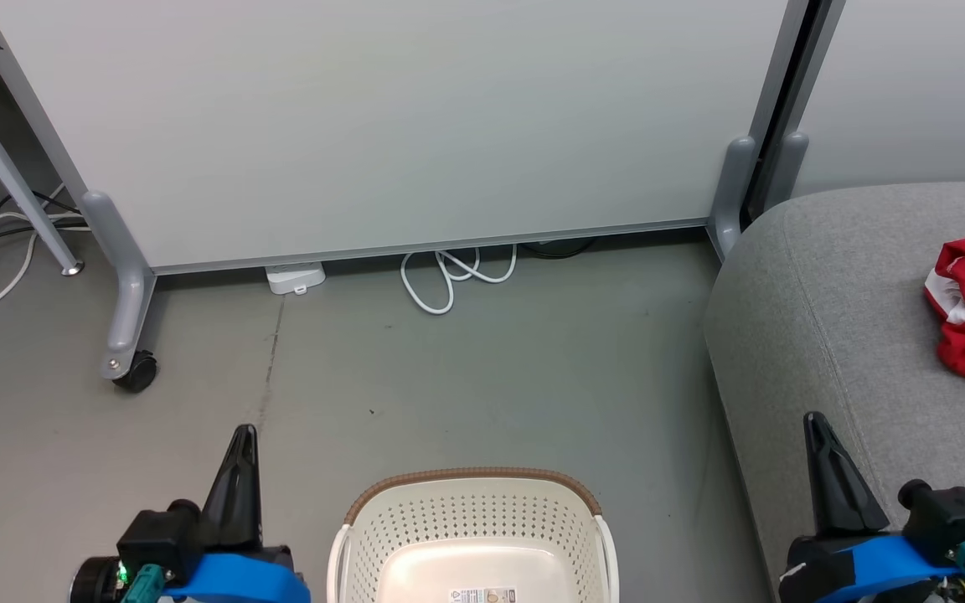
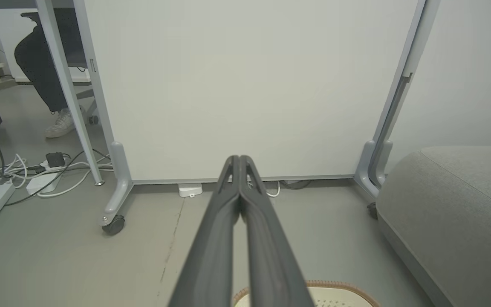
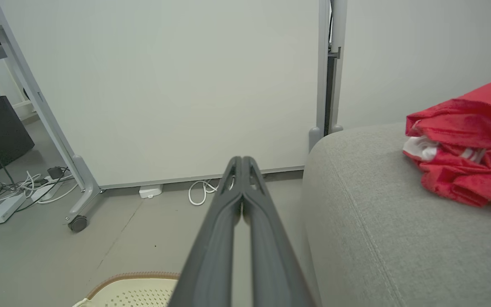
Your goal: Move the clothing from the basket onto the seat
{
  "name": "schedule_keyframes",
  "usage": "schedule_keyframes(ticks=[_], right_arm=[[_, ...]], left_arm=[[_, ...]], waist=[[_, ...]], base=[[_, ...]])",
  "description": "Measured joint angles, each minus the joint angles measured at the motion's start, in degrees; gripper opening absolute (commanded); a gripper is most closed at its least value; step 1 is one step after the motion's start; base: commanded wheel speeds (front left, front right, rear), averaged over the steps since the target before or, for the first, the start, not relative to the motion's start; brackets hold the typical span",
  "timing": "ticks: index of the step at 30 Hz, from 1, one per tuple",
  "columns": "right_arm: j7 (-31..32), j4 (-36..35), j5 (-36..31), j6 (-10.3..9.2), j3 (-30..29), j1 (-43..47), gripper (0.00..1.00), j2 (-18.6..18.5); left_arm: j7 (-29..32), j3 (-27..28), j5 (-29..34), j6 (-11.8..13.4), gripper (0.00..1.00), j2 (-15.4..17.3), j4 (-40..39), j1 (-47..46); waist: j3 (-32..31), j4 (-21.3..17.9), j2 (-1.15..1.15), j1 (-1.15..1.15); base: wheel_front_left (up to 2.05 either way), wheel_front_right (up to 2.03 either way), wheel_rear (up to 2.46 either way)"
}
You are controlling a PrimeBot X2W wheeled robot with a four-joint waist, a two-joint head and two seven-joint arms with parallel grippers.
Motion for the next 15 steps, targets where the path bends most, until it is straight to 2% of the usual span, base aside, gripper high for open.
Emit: schedule_keyframes(ticks=[15], right_arm=[[4.3,0.4,15.7,0.00,-0.6,-0.1,0.00,0.1]], left_arm=[[4.2,1.3,-16.3,0.0,0.00,0.0,0.2,0.0]], waist=[[0.0,-0.3,0.00,0.01]], base=[[0.00,0.00,0.00]])
